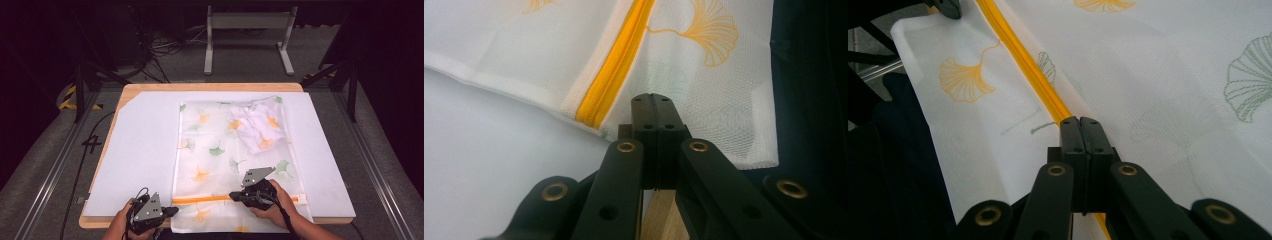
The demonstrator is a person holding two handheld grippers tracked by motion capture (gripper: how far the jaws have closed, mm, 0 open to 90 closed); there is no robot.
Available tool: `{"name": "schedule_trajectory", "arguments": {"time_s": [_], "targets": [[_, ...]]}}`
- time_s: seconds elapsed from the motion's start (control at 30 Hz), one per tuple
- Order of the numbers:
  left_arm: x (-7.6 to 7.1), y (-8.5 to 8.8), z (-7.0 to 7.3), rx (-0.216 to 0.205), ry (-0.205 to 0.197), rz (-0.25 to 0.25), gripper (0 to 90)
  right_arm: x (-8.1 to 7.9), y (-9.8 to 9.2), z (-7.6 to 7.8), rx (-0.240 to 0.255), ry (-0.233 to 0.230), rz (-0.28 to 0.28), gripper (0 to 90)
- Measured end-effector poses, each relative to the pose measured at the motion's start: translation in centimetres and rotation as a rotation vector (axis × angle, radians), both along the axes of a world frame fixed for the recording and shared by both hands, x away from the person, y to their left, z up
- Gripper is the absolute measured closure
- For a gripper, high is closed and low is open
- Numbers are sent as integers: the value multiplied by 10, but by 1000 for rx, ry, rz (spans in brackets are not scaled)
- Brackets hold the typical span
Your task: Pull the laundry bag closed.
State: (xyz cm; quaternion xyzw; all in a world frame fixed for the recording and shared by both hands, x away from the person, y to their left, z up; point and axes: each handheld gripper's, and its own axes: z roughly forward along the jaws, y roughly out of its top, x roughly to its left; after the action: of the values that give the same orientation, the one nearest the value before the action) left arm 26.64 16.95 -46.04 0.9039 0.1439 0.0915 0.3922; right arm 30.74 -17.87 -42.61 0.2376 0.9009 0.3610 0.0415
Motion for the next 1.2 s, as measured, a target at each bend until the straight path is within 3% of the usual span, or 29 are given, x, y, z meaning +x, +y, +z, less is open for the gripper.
{"name": "schedule_trajectory", "arguments": {"time_s": [1.2], "targets": [[1,0,0,-5,8,2,900,-4,-32,1,-7,-4,-38,900]]}}
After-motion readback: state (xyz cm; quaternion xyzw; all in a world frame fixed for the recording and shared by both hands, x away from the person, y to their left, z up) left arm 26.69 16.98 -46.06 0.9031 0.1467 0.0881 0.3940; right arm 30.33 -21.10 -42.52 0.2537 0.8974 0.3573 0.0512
